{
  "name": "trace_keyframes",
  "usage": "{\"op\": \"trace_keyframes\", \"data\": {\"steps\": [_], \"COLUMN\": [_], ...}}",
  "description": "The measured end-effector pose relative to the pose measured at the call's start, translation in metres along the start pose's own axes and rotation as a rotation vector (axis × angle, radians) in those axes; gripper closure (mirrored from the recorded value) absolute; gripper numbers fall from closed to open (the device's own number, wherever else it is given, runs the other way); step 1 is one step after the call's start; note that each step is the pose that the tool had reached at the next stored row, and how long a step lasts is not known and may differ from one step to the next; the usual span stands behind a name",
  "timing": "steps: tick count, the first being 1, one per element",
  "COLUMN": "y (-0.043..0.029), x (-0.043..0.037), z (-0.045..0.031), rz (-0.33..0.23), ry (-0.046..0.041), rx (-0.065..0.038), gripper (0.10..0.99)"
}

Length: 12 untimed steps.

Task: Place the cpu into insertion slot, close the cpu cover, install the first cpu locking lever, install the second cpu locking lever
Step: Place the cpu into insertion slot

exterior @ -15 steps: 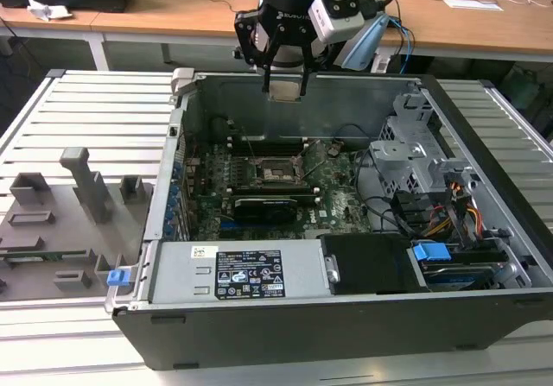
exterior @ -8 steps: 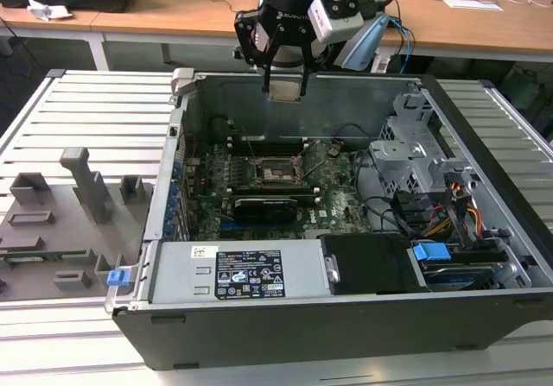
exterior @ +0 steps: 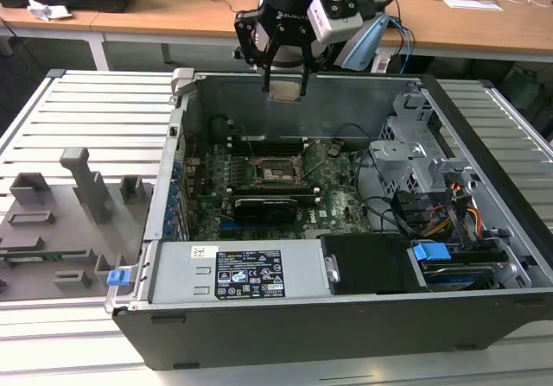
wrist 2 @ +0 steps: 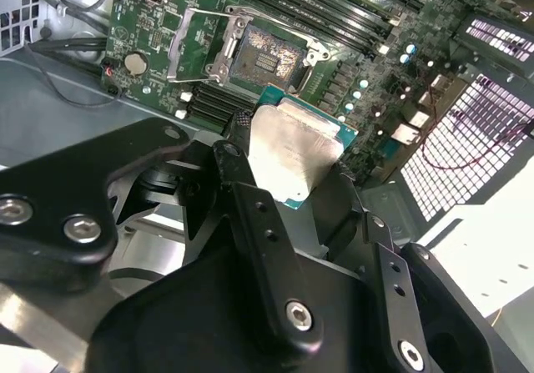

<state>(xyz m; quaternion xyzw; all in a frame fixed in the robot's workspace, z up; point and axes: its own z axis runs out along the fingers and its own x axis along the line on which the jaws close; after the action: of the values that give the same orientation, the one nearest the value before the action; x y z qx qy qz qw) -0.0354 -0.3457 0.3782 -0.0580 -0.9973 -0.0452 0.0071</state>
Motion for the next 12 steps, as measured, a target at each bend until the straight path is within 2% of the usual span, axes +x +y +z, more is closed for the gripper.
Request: {"op": "trace_keyframes", "data": {"steps": [12], "y": [0.0], "x": [0.0], "z": [0.0], "rz": [0.026], "ry": [-0.0023], "rx": [0.0], "gripper": [0.557]}}
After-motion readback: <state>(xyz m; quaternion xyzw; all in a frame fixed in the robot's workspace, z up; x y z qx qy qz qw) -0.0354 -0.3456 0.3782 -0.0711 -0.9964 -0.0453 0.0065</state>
